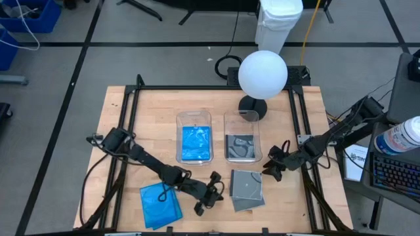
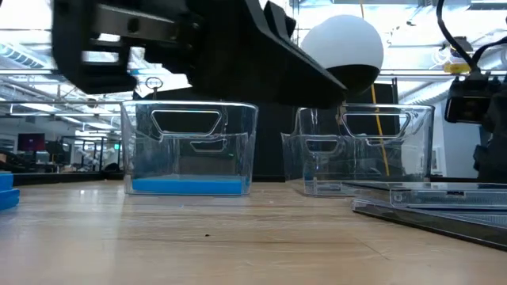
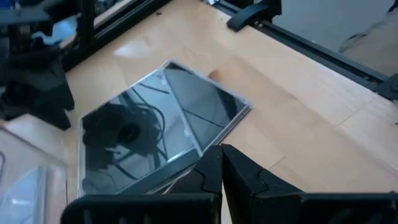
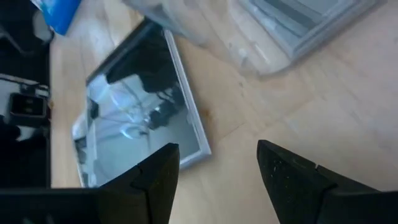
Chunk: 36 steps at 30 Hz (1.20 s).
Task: Pick & place jewel cases by type
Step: Put the black cd case into the right transparent bin
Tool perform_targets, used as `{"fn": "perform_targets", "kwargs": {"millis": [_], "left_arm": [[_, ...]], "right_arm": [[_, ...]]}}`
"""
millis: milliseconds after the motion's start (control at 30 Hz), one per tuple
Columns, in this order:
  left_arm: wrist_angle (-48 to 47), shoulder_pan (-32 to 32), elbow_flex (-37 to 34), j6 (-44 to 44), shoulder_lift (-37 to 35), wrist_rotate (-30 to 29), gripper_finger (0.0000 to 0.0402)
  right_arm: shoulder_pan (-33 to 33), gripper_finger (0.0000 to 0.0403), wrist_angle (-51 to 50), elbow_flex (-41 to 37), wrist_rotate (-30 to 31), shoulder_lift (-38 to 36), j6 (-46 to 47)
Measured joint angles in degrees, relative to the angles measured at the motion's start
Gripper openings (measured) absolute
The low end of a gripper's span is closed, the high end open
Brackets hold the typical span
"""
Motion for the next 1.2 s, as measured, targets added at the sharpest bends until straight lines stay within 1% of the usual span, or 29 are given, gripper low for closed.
{"fn": "perform_targets", "kwargs": {"millis": [133, 233, 300, 467, 633, 767, 867, 1033, 1100, 1200], "left_arm": [[-0.12, 1.81, -0.07, -2.60, 0.00, 2.07, 0.0005], [0.89, 2.96, -0.04, -3.95, 0.89, 2.81, 0.0011], [-0.61, 3.30, -0.19, -4.24, 1.40, 2.75, 0.0012], [-0.34, 2.70, -0.11, -3.72, 1.81, 2.98, 0.0006], [0.66, 1.69, -0.13, -4.60, 2.28, 7.46, 0.0005], [3.49, 1.26, -0.11, -5.18, 2.23, 7.59, 0.0008], [2.87, 1.59, -0.11, -6.44, 2.23, 7.18, 0.0004], [1.00, 3.13, -0.11, -8.98, 2.23, 1.50, 0.0008], [0.87, 4.04, -0.11, -9.67, 2.23, 1.67, 0.0004], [-0.21, 5.09, -0.13, -9.70, 2.23, 3.89, 0.0006]], "right_arm": [[-1.44, 0.0205, 2.10, -0.95, -2.95, 0.01, -2.04], [-2.12, 0.0205, 2.28, -0.95, -3.08, 0.03, -3.97], [-2.81, 0.0205, 2.95, -0.95, -3.07, 0.03, -4.84], [-3.28, 0.0205, 4.66, -0.95, -3.10, 0.04, -5.33], [-3.28, 0.0205, 4.78, -0.95, -3.03, 0.16, -5.61], [-3.28, 0.0205, 6.19, -0.95, -2.87, 0.21, -6.82], [-3.28, 0.0205, 7.75, -0.95, -2.62, 0.60, -7.60], [-3.28, 0.0205, 8.42, -0.95, -2.66, 2.01, -7.85], [-3.28, 0.0205, 8.46, -0.95, -2.86, 2.61, -7.85], [-3.26, 0.0205, 8.48, -0.95, -3.02, 3.54, -7.24]]}}
